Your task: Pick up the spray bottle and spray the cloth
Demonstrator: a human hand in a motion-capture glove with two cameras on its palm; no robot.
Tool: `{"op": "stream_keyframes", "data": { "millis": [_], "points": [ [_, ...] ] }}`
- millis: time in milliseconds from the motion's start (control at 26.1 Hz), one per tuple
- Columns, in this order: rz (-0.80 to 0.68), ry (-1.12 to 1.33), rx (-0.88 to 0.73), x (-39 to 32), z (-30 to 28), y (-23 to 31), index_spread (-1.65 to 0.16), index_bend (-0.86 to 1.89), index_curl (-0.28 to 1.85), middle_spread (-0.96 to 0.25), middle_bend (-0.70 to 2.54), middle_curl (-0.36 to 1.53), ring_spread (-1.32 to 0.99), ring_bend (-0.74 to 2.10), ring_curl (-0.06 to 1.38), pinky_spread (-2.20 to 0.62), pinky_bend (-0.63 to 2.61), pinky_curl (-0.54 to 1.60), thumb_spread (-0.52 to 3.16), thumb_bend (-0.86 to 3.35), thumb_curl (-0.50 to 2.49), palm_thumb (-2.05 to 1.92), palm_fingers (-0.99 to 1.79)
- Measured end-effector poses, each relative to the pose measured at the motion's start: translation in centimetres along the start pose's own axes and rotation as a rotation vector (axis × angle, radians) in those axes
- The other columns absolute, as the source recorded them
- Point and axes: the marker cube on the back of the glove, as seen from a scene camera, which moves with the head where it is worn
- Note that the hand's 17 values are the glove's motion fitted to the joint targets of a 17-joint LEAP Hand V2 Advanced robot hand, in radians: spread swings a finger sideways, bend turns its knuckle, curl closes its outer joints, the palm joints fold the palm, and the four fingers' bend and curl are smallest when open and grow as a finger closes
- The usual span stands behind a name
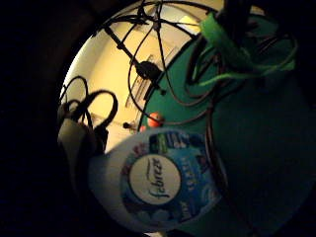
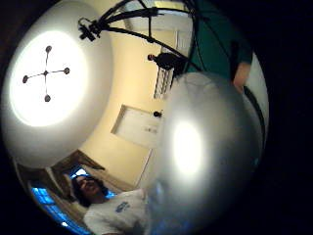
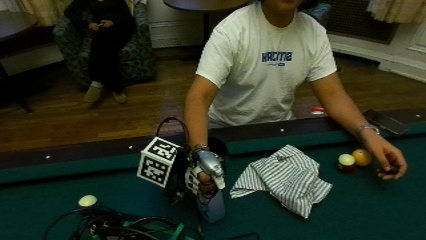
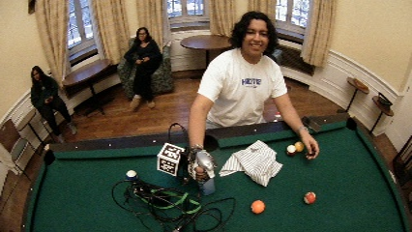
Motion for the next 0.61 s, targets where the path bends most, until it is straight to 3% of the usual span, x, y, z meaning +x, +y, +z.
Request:
{"op": "stream_keyframes", "data": {
  "millis": [268,614],
  "points": [
    [-0.093,-0.004,-0.086,-8.2,-2.3,1.4,-0.27,0.3,0.41,-0.21,0.55,0.53,-0.22,0.72,0.46,-0.29,0.49,0.41,0.57,0.04,0.55,0.9,1.46],
    [-0.066,0.144,-0.402,-21.0,-1.3,2.4,-0.26,0.36,0.48,-0.21,0.61,0.56,-0.22,0.78,0.49,-0.3,0.51,0.43,0.45,-0.01,0.63,0.94,1.43]
  ]
}}
